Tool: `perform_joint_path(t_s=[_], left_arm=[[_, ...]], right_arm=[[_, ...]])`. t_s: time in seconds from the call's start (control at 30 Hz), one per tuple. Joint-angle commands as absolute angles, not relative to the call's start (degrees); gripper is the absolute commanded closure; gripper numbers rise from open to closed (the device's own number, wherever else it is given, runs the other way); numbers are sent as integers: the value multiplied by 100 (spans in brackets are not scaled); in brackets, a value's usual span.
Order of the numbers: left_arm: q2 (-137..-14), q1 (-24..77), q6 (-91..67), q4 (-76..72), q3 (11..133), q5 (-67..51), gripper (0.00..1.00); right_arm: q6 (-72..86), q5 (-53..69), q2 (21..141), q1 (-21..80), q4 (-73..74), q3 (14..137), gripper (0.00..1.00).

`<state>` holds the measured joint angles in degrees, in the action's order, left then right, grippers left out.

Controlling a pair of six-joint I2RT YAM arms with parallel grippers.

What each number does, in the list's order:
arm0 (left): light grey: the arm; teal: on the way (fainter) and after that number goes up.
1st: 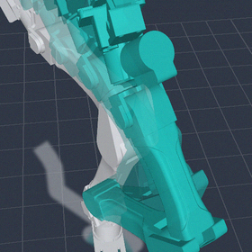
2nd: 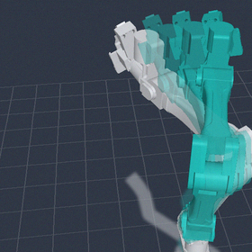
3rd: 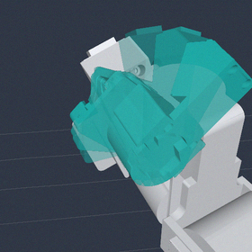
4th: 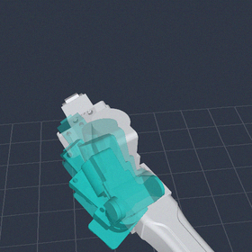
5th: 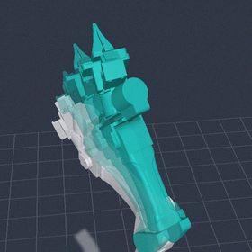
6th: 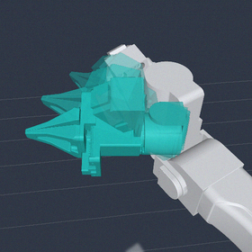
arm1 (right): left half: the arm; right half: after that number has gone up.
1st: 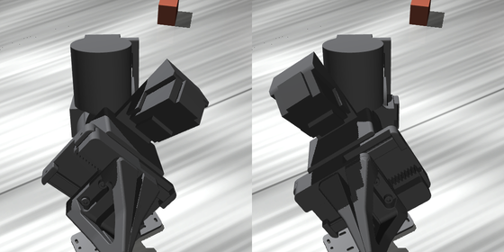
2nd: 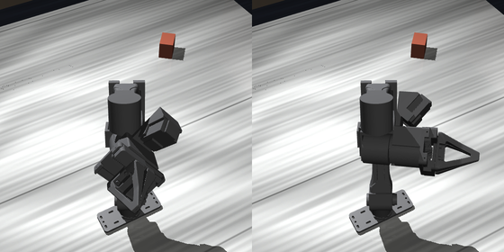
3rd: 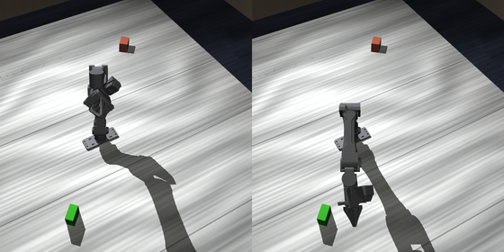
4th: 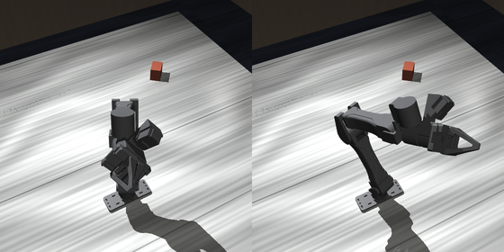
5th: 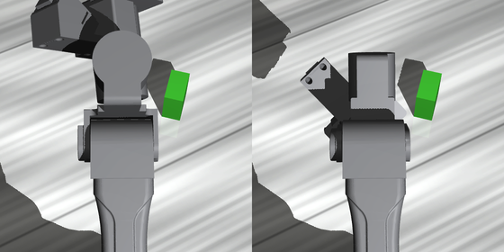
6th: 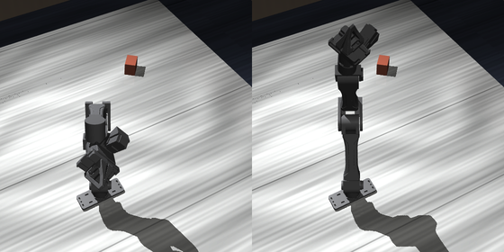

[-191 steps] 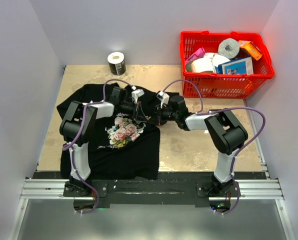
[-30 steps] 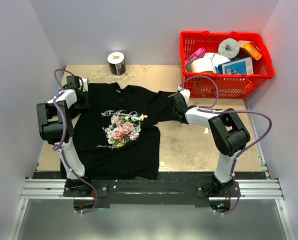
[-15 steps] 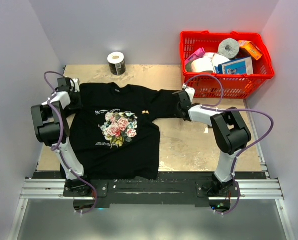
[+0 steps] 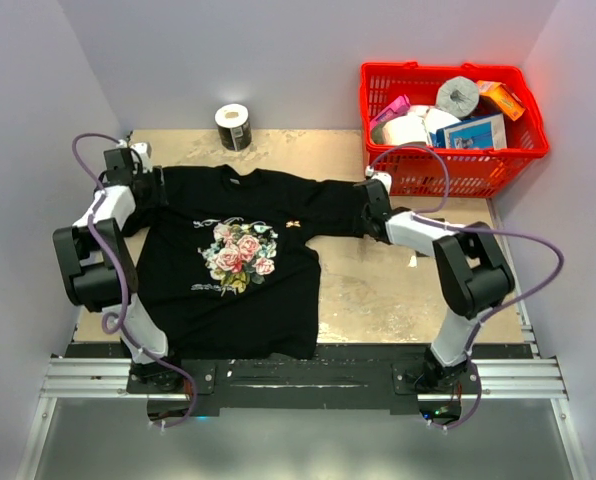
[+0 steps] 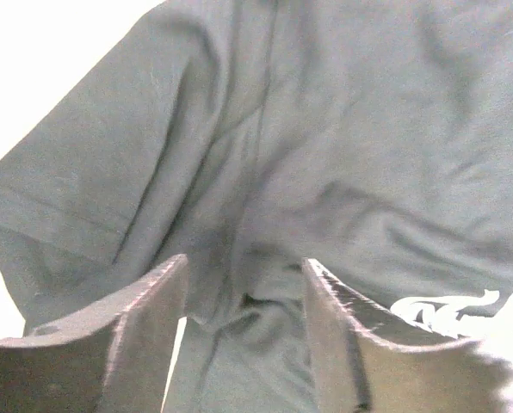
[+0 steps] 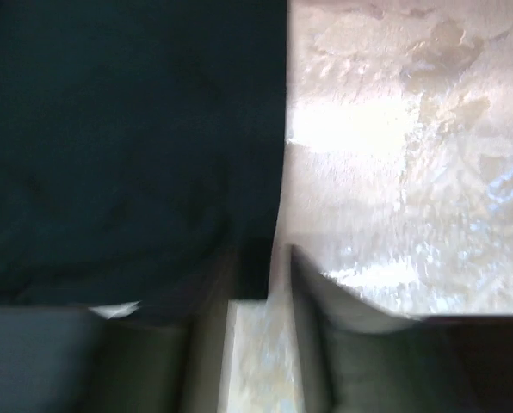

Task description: Pin the brooch onto the clothing

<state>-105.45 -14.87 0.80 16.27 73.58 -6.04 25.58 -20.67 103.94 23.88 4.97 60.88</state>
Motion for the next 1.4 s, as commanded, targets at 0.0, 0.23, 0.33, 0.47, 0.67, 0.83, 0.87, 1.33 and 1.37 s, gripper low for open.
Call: perform_joint_path(t_s=[0.0, 0.23, 0.33, 0.47, 0.67, 0.83, 0.87, 1.33, 1.37], left_arm=[[-9599, -1056, 53, 1116, 7242, -634, 31], [-9245, 350, 237, 730, 7022, -966, 22], [-9807, 878, 316, 1079, 7538, -967, 22], [-10774, 1292, 264, 1327, 8252, -1098, 21], [-12013, 1485, 114, 1494, 9490, -1573, 21], [-12795, 1661, 325, 1564, 10388, -1257, 21], [-12893, 1670, 316, 1573, 10493, -1222, 21], [-13790, 1846, 377, 1732, 11048, -18, 24], [-13773, 1854, 421, 1679, 10961, -18, 25]], right_arm=[[1925, -1363, 9423, 2592, -148, 5749, 56], [1837, -1081, 8991, 3435, -264, 5581, 50], [1995, -783, 9026, 3629, -395, 5468, 51], [2232, -317, 9017, 3762, -773, 5134, 51], [2487, -53, 9149, 3981, -984, 4755, 51], [2663, -70, 9141, 4096, -1002, 4475, 51], [2689, -105, 9115, 4096, -1011, 4421, 51], [2716, -70, 9404, 4105, -1019, 4298, 52], [2716, -62, 9465, 4104, -1028, 4298, 52]])
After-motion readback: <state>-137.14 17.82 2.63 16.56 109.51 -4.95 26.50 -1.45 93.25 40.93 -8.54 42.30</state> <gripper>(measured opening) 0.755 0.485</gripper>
